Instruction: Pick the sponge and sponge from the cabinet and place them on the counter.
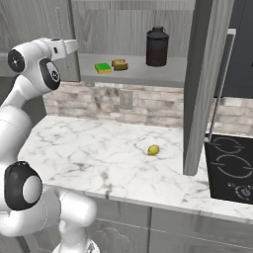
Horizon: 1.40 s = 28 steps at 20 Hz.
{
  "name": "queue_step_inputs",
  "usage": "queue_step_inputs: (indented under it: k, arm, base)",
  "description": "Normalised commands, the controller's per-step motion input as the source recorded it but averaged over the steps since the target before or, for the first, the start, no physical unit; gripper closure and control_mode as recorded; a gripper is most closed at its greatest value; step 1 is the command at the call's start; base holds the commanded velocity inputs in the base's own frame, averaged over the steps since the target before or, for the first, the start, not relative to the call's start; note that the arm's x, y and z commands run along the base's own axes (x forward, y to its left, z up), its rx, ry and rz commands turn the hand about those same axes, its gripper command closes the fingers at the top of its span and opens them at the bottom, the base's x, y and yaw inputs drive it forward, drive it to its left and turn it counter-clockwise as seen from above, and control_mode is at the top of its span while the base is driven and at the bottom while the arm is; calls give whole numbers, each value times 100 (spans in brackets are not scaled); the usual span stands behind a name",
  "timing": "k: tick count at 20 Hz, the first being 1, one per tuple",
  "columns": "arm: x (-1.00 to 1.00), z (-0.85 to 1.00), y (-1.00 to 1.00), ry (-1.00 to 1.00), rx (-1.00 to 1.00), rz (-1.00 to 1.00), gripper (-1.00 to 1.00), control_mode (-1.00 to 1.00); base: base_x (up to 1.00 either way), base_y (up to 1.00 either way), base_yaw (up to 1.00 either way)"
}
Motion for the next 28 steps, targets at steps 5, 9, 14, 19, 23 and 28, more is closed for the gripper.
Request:
queue_step_inputs:
  k: [5, 9, 14, 19, 23, 28]
  arm:
    - [27, -6, -3, 6, 0, 0, 100, -100]
    - [8, -5, -9, 1, 0, 0, 100, -100]
    - [0, 0, -1, 0, 0, 0, 100, -100]
    - [0, 0, 0, 0, 0, 0, 100, -100]
    - [-15, 17, 0, 0, 2, 0, 100, -100]
    - [-24, 29, 0, 0, 6, 0, 100, -100]
  base:
    - [0, 0, 0]
    - [0, 0, 0]
    - [0, 0, 0]
    - [0, 0, 0]
    - [0, 0, 0]
    - [0, 0, 0]
